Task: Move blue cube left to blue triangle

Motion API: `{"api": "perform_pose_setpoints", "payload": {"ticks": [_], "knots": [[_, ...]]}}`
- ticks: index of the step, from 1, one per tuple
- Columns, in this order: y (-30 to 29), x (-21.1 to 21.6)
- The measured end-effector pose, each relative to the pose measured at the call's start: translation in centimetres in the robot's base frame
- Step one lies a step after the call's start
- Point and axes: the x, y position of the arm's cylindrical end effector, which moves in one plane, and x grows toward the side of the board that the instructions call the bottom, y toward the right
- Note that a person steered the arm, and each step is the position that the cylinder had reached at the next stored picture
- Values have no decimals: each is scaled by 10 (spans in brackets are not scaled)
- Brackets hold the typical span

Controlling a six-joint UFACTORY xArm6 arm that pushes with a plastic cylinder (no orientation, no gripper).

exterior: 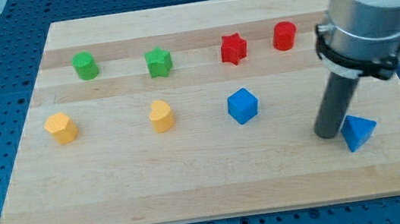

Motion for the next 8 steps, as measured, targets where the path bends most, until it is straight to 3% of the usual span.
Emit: {"api": "perform_pose_setpoints", "payload": {"ticks": [2,4,5,6,7,8], "knots": [[23,-10],[37,17],[35,-18],[27,-80],[-25,-114],[-108,-113]]}}
